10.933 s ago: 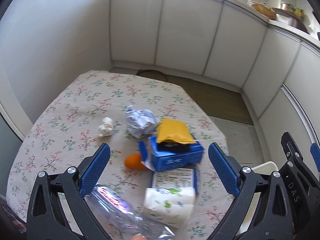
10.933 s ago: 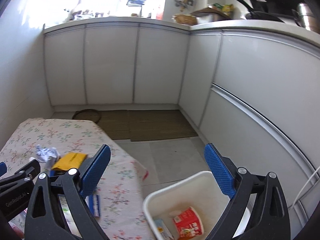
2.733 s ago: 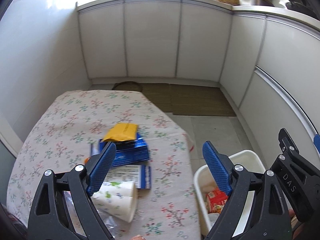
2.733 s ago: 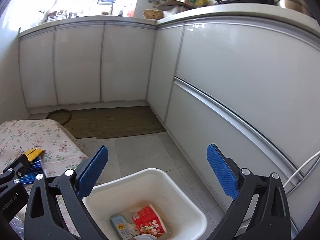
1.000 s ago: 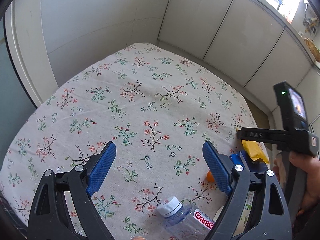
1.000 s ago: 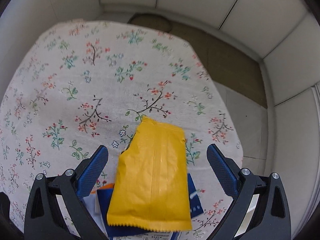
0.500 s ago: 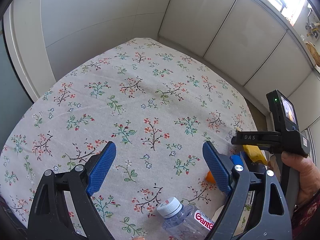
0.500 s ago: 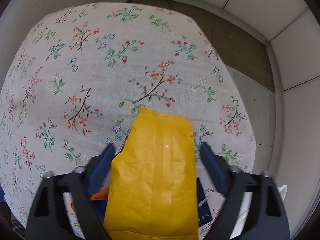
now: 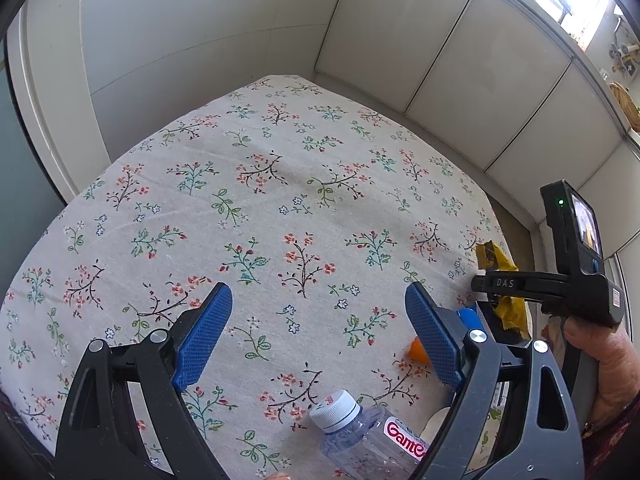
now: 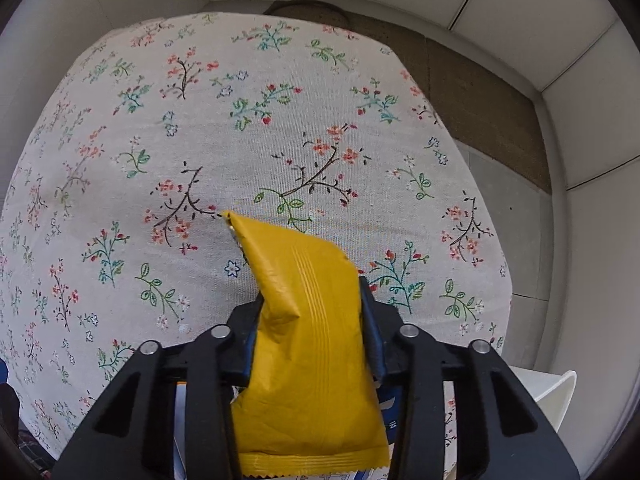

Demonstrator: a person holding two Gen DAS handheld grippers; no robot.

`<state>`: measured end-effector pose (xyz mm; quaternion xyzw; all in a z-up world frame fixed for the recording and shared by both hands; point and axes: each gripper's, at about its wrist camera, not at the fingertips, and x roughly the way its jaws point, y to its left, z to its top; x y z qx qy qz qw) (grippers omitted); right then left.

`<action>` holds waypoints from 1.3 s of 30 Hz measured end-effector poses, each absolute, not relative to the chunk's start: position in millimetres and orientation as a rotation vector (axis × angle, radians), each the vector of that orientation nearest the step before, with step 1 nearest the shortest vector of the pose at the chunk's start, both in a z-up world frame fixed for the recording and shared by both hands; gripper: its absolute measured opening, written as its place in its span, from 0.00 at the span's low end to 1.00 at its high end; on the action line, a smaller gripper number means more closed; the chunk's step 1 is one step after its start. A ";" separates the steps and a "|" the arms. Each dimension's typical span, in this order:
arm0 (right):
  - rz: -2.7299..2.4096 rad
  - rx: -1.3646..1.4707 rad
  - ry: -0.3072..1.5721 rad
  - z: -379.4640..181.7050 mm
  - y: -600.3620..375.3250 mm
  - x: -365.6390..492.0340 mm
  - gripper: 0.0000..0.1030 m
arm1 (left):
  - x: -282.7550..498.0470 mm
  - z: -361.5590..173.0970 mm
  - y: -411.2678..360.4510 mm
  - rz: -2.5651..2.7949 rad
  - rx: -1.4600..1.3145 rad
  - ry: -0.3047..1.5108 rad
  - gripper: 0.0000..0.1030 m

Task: Collect trash
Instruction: 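Grasp the plastic water bottle with the left tool while the right tool lifts the wrapper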

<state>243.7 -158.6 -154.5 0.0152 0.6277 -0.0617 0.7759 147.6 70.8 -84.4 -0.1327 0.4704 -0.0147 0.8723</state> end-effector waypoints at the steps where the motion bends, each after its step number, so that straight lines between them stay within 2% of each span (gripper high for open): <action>1: -0.130 0.037 1.344 -150.2 -159.5 241.4 0.32 | 147.3 -84.3 70.6 -0.031 -0.277 0.983 0.82; 6: -0.116 0.042 1.245 -131.8 -152.3 220.6 0.25 | 143.0 -84.0 65.8 -0.030 -0.258 0.980 0.82; 17: -0.103 -0.022 0.979 -81.9 -161.9 150.1 0.25 | 115.5 -91.9 45.3 0.043 -0.235 1.022 0.82; 23: -0.104 -0.029 0.873 -67.1 -183.0 119.4 0.25 | 94.8 -110.4 32.5 0.126 -0.312 1.136 0.82; 27: -0.082 -0.037 0.844 -64.1 -187.6 109.0 0.25 | 86.9 -123.2 22.0 0.145 -0.360 1.218 0.82; 39: -0.038 0.024 0.838 -60.4 -206.5 93.5 0.25 | 76.8 -137.5 6.8 0.179 -0.429 1.316 0.82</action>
